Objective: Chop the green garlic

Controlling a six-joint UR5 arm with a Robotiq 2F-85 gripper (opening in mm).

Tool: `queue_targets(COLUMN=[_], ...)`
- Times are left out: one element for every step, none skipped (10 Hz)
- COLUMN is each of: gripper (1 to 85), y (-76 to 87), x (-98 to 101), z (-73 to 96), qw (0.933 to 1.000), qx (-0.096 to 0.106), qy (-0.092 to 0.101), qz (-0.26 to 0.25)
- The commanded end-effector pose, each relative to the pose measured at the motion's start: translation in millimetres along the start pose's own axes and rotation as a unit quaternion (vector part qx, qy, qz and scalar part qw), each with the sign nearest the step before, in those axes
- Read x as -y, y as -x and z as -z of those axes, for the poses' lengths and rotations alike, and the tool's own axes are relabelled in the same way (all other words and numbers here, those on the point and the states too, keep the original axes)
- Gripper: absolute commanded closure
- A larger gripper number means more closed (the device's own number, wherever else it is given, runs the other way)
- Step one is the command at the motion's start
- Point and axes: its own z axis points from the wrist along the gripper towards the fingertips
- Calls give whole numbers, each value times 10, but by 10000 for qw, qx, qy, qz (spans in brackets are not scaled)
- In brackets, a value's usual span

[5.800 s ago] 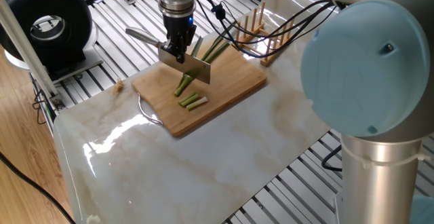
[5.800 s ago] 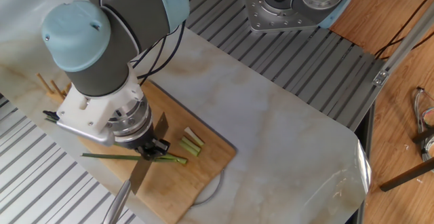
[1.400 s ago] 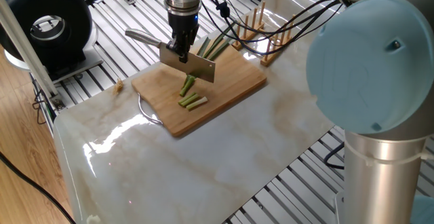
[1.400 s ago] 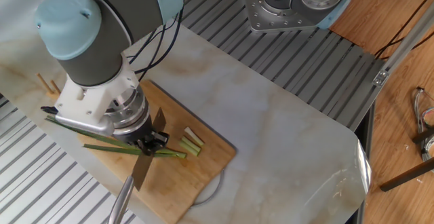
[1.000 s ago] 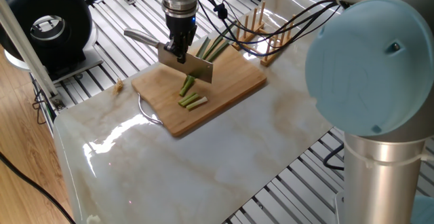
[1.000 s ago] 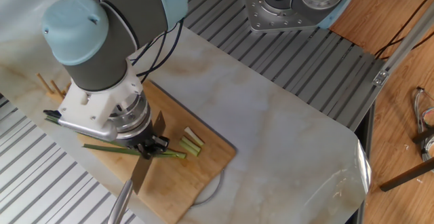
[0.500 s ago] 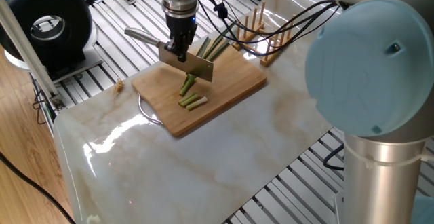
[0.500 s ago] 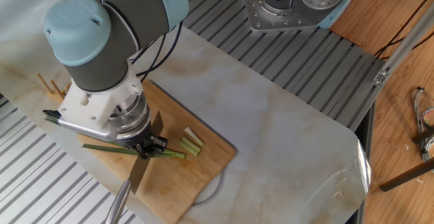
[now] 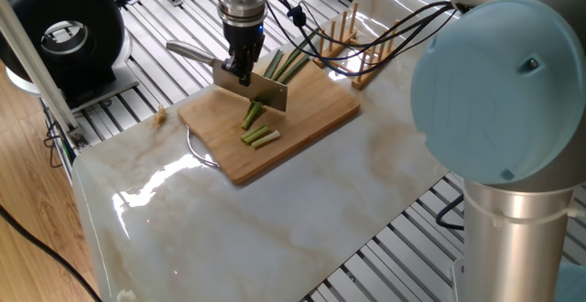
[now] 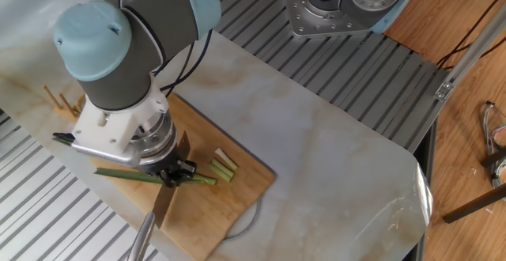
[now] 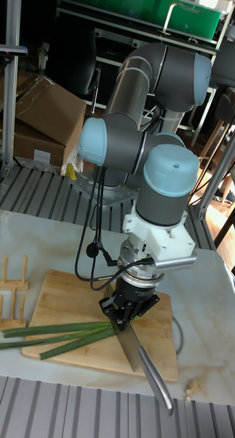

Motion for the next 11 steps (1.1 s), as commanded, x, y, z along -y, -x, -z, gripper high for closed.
queue_targets(gripper=[843,843,843,843,843,843,843,843,843,843,843], y=[18,32,45,51,71,94,119,145,165,188,200], x=[-26,-54,-68,-76,-100,-131,-131,-141,-143,-157,-163], z=[-79,-84,-40,54,144,192,158,125,87,34,-6], qw=[10000,9999,9999,9999,9998,9997,9998,9998,9999,9998,9998], qx=[60,82,74,7,-37,-27,23,41,57,88,117], qy=[59,92,112,132,184,247,209,193,153,148,136], qz=[34,41,56,65,65,34,10,-13,-36,-44,-52])
